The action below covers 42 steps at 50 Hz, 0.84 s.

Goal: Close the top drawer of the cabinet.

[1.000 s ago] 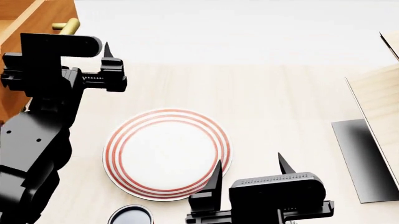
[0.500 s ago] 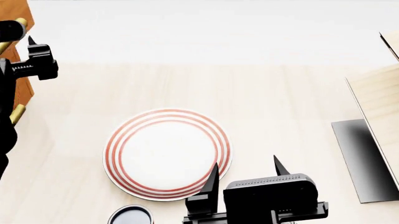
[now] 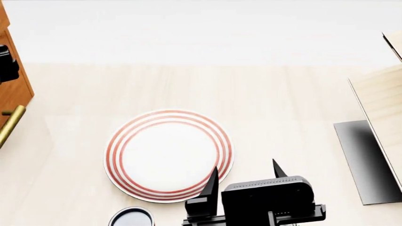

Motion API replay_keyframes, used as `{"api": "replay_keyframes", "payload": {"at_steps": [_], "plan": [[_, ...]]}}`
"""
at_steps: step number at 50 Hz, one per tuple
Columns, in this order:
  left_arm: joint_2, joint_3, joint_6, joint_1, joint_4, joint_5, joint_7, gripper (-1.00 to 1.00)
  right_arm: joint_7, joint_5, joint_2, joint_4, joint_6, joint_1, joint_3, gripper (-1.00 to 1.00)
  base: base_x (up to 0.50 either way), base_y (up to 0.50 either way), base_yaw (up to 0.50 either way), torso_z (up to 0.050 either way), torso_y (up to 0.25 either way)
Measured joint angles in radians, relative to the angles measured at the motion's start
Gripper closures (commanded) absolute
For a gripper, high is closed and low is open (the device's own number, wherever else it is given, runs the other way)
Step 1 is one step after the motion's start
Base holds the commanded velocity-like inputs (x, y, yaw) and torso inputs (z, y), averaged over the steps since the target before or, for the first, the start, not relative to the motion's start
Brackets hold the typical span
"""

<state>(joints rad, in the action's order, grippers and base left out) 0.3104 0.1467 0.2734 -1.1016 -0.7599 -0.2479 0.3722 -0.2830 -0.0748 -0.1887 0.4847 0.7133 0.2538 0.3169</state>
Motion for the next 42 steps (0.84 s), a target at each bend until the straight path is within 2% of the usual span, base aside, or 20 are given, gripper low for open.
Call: {"api": "replay_keyframes", "payload": {"at_steps": [21, 42], "plan": [[0.006, -0.013, 0.01, -0.041, -0.066, -0.001, 0.078, -1.0, -0.011, -0.008, -0.004, -0.013, -0.004, 0.002, 0.009, -1.0, 0.0, 0.0, 0.0, 0.0, 0.0], [0.005, -0.013, 0.01, -0.046, -0.07, -0.01, 0.089, -1.0, -0.02, -0.018, -0.009, -0.028, -0.014, 0.004, 0.014, -1.0, 0.0, 0.0, 0.0, 0.0, 0.0]]}}
